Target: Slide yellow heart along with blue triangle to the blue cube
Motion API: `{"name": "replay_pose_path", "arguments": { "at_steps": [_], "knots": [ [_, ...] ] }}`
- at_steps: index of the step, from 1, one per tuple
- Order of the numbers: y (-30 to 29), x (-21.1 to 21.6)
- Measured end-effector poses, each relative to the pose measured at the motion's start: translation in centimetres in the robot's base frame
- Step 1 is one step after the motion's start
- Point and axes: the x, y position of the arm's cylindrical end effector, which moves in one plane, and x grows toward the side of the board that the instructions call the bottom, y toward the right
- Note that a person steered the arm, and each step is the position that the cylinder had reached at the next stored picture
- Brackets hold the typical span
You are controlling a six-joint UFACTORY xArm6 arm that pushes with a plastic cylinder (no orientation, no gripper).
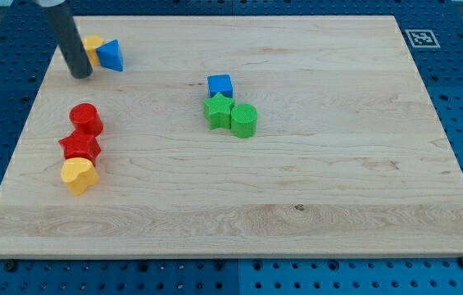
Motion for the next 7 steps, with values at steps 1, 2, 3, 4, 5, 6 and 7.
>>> {"name": "replay_pose_path", "arguments": {
  "at_steps": [1, 2, 3, 4, 5, 6, 7],
  "knots": [
    [-1.9, -0.4],
    [-3.7, -4.3],
    [-3.7, -6.7],
    [-3.7, -6.7],
    [-2.5, -6.7],
    [0.0, -6.7],
    [2.1, -6.2]
  ]
}}
